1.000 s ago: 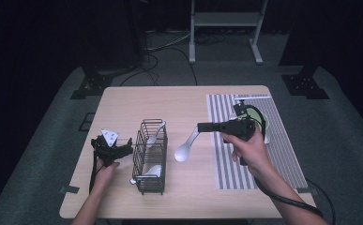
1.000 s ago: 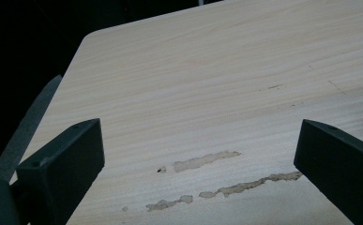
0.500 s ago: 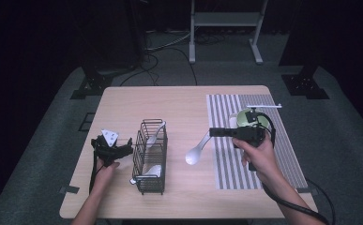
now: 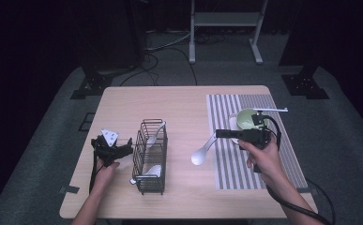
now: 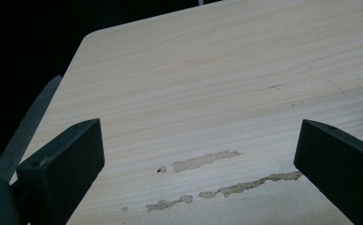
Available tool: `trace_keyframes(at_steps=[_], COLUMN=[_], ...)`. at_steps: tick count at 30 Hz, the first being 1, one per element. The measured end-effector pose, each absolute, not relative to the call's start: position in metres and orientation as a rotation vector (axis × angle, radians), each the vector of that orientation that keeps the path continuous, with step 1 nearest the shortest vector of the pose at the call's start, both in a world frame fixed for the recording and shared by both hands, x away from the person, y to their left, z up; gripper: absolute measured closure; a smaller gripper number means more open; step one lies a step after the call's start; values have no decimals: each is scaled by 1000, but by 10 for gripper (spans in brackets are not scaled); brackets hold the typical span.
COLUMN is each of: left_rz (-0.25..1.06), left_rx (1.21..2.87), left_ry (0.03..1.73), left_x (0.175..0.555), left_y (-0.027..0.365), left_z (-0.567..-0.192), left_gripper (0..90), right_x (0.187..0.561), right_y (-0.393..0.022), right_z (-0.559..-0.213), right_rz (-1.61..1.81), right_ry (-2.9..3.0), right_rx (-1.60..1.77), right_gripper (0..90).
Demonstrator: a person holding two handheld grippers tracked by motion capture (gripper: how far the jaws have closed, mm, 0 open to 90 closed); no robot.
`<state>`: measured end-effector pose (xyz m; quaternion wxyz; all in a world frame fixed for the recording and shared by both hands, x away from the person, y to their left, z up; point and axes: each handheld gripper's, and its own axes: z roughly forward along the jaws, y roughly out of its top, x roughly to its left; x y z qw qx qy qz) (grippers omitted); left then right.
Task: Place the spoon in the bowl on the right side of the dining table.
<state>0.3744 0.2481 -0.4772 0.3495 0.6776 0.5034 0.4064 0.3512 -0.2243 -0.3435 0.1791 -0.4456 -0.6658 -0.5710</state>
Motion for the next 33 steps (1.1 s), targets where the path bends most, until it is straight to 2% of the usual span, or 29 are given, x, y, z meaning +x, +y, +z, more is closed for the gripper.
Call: trace_keyframes(at_steps=[33], left_rz=[1057], left_rx=[1756], left_ry=[1301], left_x=[375], left_y=[248], left_z=[-477], left_gripper=[9], right_x=[356], right_y=[-274], right_z=[-365], right_rz=[-1646], right_ry=[-1796], right_rx=[-1419], right_gripper=[857])
